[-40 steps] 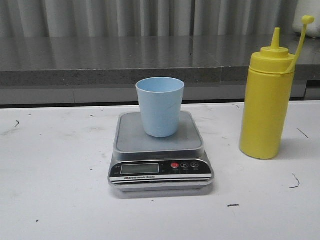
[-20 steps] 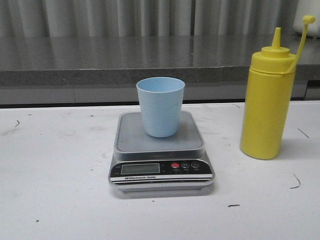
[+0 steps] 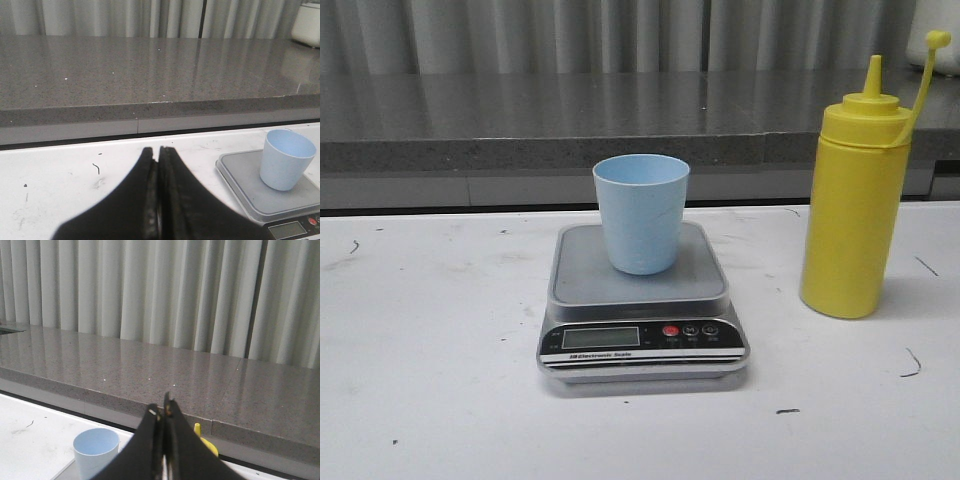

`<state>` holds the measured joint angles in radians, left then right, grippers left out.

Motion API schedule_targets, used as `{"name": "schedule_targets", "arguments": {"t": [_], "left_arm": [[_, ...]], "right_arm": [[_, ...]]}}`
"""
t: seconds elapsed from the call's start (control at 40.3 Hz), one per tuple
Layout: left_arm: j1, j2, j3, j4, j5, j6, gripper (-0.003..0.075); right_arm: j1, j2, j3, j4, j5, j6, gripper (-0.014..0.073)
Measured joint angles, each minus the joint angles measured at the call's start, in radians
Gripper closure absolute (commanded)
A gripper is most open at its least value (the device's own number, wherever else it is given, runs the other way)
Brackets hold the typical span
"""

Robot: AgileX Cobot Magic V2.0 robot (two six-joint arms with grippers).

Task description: Pour seasoning into cup on scale with both arms

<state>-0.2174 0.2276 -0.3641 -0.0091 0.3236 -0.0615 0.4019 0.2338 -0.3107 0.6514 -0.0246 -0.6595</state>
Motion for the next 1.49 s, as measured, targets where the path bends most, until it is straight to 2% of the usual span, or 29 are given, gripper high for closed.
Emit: {"name": "schedule_targets", "arguments": {"t": [0.595, 0.744, 1.017, 1.191, 1.489], "left_arm": [[0.0, 0.0, 0.0, 0.0, 0.0, -0.002, 0.074], [0.009, -0.028, 0.047, 0.0, -0.026, -0.002, 0.074], [0.157, -0.224, 0.247, -0.022, -0.053, -0.002, 0.074], [0.259, -0.233, 0.318, -0.045, -0.053, -0.002, 0.074], [0.283, -0.233, 0.369, -0.047, -0.182, -0.002, 0.074]], "right_arm": [[0.0, 0.0, 0.0, 0.0, 0.002, 0.0, 0.0654], [0.0, 0.0, 0.0, 0.0, 0.004, 0.0, 0.0654], [0.0, 0.0, 0.0, 0.0, 0.004, 0.0, 0.0654], [0.0, -0.002, 0.0, 0.0, 0.004, 0.0, 0.0654], [0.0, -0.002, 0.0, 0.0, 0.004, 0.0, 0.0654]]}}
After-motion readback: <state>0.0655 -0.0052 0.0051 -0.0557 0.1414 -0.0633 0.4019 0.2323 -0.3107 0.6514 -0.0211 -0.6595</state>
